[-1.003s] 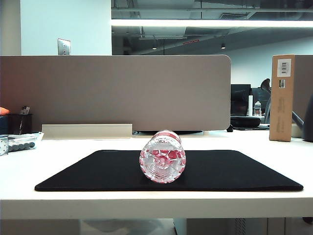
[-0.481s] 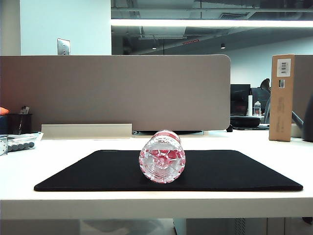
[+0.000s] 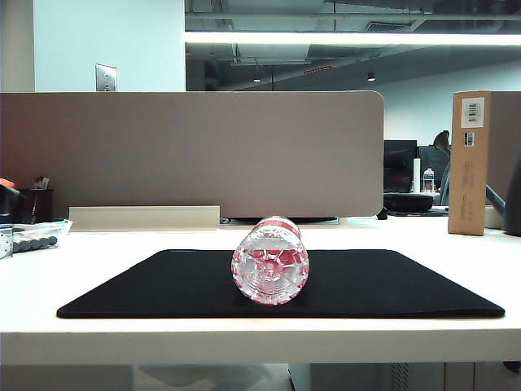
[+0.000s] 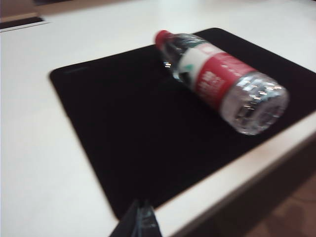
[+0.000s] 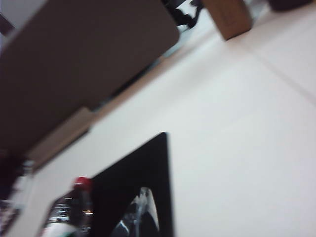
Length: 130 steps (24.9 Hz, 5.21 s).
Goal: Stand the plastic bottle up on the black mouse pad.
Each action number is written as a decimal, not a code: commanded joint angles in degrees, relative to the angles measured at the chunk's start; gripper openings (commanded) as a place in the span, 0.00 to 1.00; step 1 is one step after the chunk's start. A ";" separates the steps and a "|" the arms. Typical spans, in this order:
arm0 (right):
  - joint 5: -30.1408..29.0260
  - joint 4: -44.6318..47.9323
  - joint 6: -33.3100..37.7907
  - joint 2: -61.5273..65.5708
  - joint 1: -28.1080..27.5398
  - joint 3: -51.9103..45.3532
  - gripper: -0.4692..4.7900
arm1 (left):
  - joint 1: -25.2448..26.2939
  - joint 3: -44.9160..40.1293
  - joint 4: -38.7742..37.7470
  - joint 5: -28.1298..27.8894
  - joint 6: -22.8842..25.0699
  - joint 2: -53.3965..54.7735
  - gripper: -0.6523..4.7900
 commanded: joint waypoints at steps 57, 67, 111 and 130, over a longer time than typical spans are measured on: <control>-9.38 -47.93 -12.72 121.98 30.12 104.74 0.85 | -4.66 0.26 0.33 0.20 -0.20 -0.15 0.11; -6.56 -49.22 -12.50 126.09 31.56 104.83 0.77 | -4.68 0.26 0.28 0.22 -0.20 -0.15 0.11; 30.77 61.40 -42.21 97.90 44.87 47.39 0.09 | -4.63 0.26 0.17 0.22 -0.20 -1.90 0.11; 30.75 77.24 -41.42 109.90 45.00 47.36 0.39 | -4.63 0.26 0.13 0.22 -0.20 -1.92 0.11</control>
